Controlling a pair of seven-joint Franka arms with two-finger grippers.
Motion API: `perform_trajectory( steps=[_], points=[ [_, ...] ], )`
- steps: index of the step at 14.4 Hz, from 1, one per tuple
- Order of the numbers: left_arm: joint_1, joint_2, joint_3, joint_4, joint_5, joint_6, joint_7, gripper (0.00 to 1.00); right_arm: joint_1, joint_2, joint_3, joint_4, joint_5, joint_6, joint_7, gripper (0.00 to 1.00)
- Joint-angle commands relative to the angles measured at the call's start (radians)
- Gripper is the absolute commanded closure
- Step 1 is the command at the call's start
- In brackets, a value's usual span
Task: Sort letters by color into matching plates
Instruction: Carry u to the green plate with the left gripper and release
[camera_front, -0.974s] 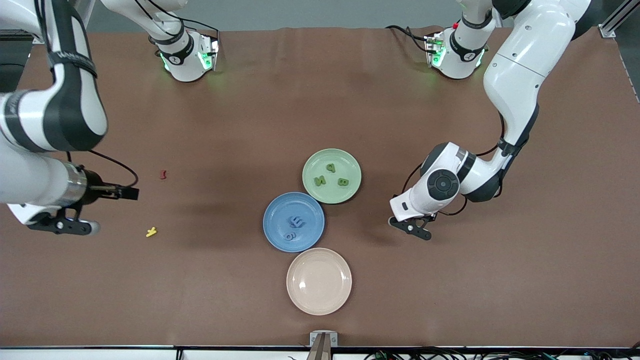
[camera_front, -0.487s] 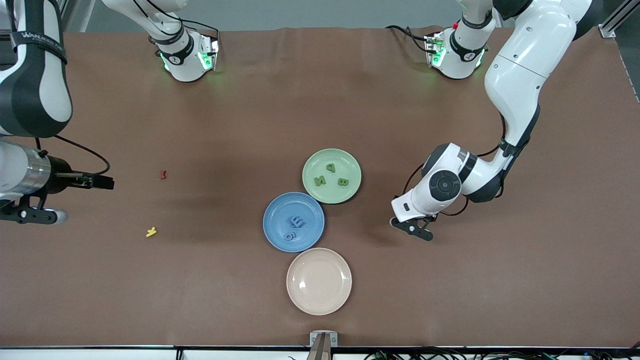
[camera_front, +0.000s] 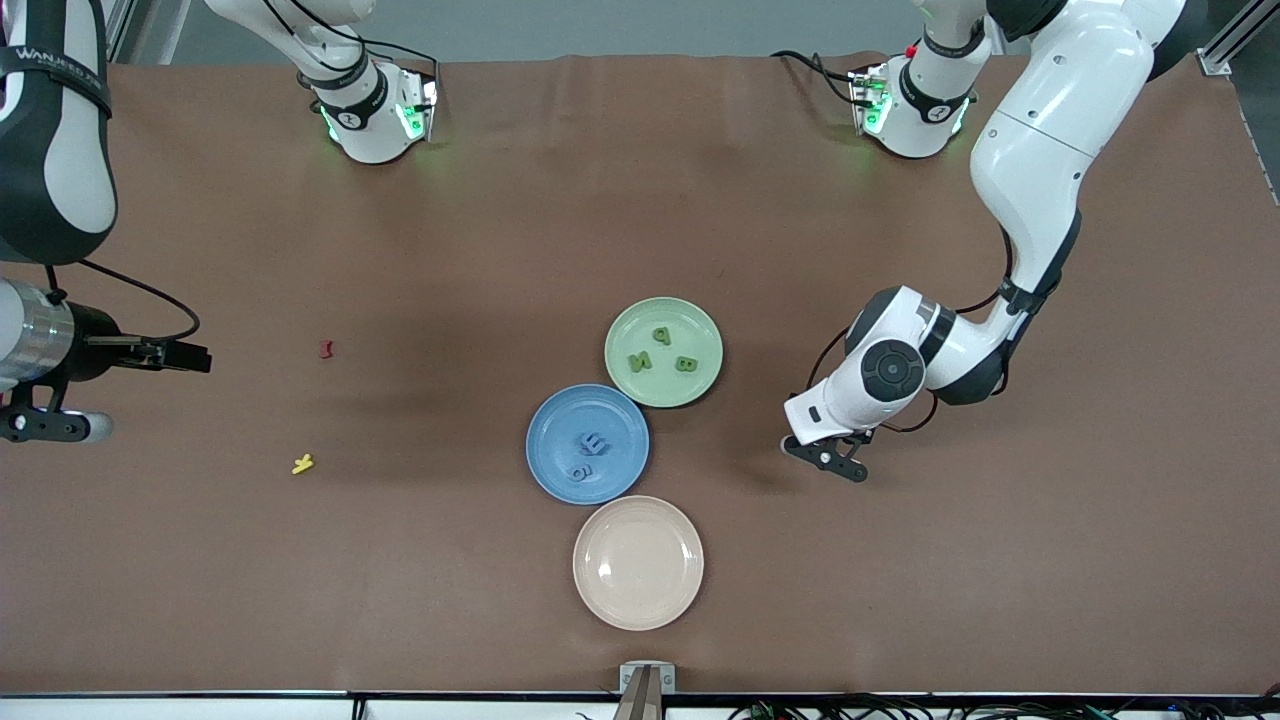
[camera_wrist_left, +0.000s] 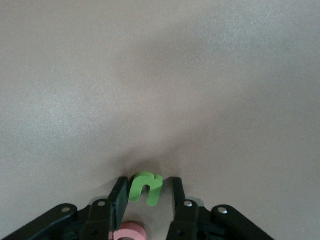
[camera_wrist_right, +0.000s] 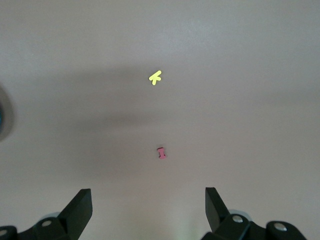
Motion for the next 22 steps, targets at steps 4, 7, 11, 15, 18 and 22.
perform_trajectory(
  steps=[4, 7, 11, 15, 18, 22],
  points=[
    [0.024, -0.004, -0.009, -0.018, 0.016, 0.024, -0.044, 0.80, 0.007, -0.028, 0.019, -0.002, 0.009, -0.033, 0.001, 0.00],
    [0.024, -0.007, -0.009, -0.019, 0.016, 0.020, -0.097, 0.87, 0.012, -0.077, 0.019, -0.046, 0.009, -0.047, -0.001, 0.00],
    [0.019, -0.028, -0.019, -0.013, 0.007, -0.016, -0.141, 0.90, 0.019, -0.151, 0.018, -0.101, 0.009, -0.036, -0.002, 0.00],
    [0.019, -0.068, -0.127, -0.007, 0.005, -0.143, -0.302, 0.90, 0.025, -0.215, 0.012, -0.121, 0.009, -0.037, -0.002, 0.00],
    [0.010, -0.079, -0.228, -0.001, 0.005, -0.196, -0.493, 0.90, 0.033, -0.287, -0.017, -0.170, 0.009, -0.031, -0.012, 0.00],
    [-0.088, -0.065, -0.261, 0.019, 0.008, -0.196, -0.681, 0.92, 0.035, -0.334, -0.027, -0.201, 0.009, -0.030, -0.050, 0.00]
  ],
)
